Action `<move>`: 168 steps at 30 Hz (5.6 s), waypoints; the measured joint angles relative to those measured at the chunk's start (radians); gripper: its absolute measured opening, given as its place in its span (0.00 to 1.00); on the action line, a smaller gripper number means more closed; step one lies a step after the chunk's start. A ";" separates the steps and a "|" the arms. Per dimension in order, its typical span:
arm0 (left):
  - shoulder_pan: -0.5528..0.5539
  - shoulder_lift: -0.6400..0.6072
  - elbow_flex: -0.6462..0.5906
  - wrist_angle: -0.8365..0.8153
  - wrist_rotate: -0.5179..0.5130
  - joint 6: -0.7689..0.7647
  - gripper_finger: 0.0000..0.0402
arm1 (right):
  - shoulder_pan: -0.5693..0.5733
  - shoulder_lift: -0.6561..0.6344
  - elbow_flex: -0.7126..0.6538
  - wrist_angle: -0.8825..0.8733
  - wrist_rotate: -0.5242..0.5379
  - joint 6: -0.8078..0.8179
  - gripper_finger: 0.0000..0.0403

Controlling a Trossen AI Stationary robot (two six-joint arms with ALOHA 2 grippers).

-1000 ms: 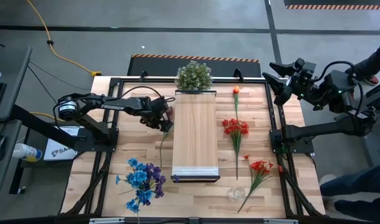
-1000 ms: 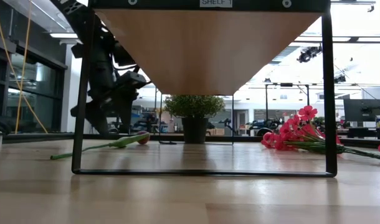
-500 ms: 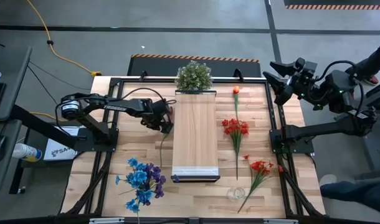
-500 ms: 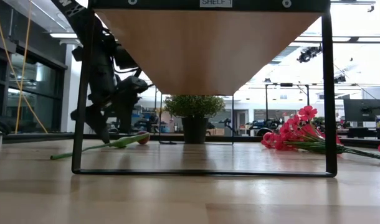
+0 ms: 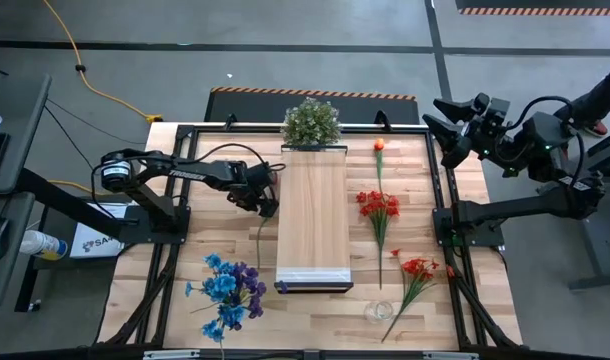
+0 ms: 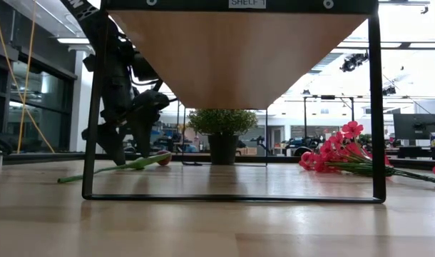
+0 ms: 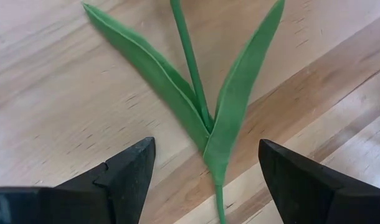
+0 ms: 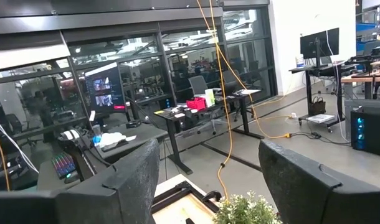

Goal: Pick and place flowers into a vace then onto a shelf
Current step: Put the red tulip into the left transparent vase

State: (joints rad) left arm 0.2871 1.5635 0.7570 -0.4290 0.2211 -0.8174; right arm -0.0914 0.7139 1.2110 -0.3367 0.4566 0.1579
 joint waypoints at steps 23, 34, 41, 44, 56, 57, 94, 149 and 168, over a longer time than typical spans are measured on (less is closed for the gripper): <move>-0.001 0.002 0.002 -0.023 -0.039 0.006 0.79 | 0.000 0.000 0.000 0.005 0.000 -0.001 0.65; -0.002 0.005 0.002 -0.064 -0.099 0.029 0.79 | 0.000 0.000 0.000 0.005 0.000 -0.001 0.65; -0.001 0.005 0.002 -0.108 -0.156 0.036 0.79 | 0.000 0.000 0.000 0.005 0.000 -0.001 0.65; -0.001 0.005 0.002 -0.116 -0.170 0.036 0.79 | 0.000 0.000 0.000 0.005 0.000 -0.001 0.65; 0.000 0.005 0.001 -0.182 -0.253 0.036 0.79 | 0.000 0.000 0.000 0.005 0.000 -0.001 0.65; 0.000 0.005 0.001 -0.181 -0.253 0.036 0.79 | 0.000 0.000 0.000 0.005 0.000 -0.001 0.65; 0.002 0.006 -0.003 -0.183 -0.288 0.044 0.46 | 0.000 0.000 0.000 0.005 0.000 0.000 0.65; 0.001 -0.852 0.044 -0.094 -0.544 -0.017 0.07 | 0.000 0.023 0.000 0.021 0.000 0.000 0.65; 0.000 -0.924 0.348 -0.085 -0.388 0.167 0.07 | 0.000 0.028 0.000 0.021 0.000 0.002 0.65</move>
State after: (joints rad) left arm 0.2874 0.6395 1.1047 -0.5142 -0.1666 -0.6506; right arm -0.0910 0.7418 1.2110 -0.3157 0.4568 0.1604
